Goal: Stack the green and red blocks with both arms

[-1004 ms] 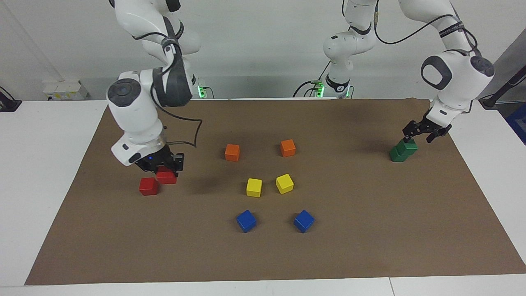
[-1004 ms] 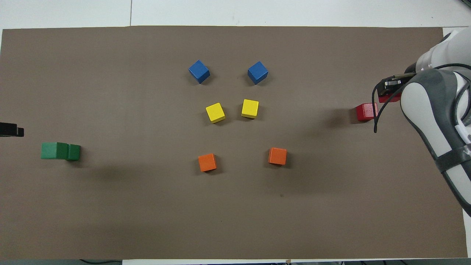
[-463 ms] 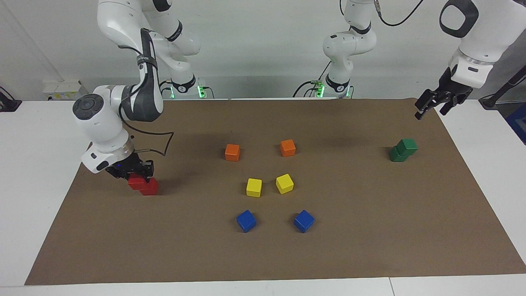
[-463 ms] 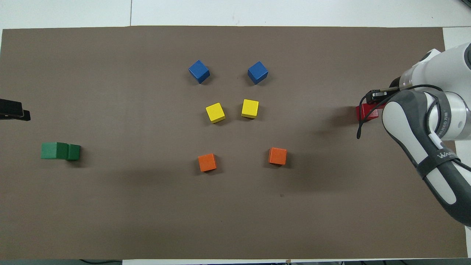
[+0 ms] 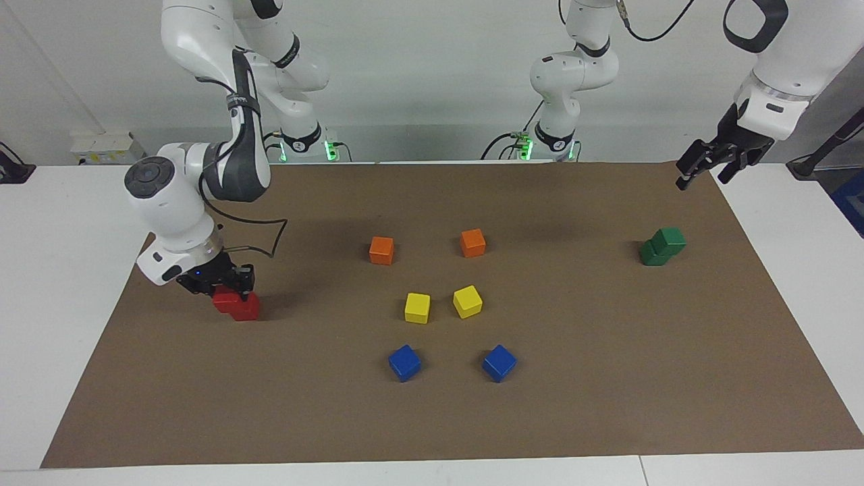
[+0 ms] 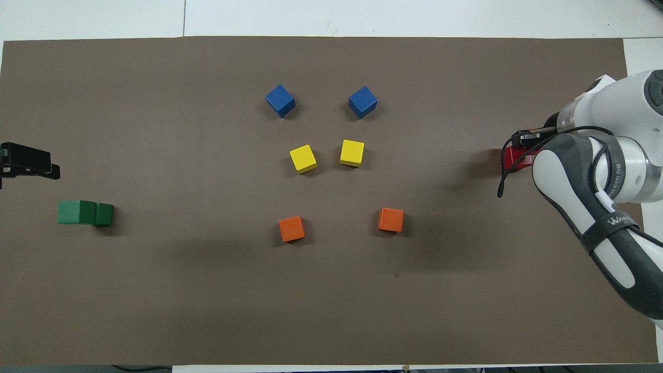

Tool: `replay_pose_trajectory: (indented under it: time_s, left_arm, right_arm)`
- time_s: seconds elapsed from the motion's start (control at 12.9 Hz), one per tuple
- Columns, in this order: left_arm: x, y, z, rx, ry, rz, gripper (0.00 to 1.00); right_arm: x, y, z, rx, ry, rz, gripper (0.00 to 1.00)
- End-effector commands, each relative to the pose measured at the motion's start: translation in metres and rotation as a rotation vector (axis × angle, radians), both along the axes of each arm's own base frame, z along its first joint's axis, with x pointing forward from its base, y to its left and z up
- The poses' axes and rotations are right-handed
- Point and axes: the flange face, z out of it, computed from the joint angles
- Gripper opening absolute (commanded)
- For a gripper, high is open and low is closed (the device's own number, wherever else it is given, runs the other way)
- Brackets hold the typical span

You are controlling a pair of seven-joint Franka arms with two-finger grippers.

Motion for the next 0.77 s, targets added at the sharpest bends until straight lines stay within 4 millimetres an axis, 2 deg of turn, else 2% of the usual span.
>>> replay_pose_trajectory:
  time_s: [0.0, 0.39, 0.69]
  left_arm:
    - [0.0034, -0.0073, 0.0037, 0.015, 0.017, -0.006, 1.0]
    - [0.0038, -0.0149, 0.005, 0.014, 0.004, -0.019, 1.0]
    - [0.0065, -0.0123, 0.0043, 0.029, -0.015, -0.022, 1.0]
  right_arm:
    - [-0.0123, 0.0006, -0.0012, 0.01, -0.024, -0.003, 0.0]
    - [-0.0168, 0.001, -0.0071, 0.01, -0.019, -0.004, 0.0]
    - [-0.0208, -0.0052, -0.0095, 0.01, -0.013, -0.015, 0.0]
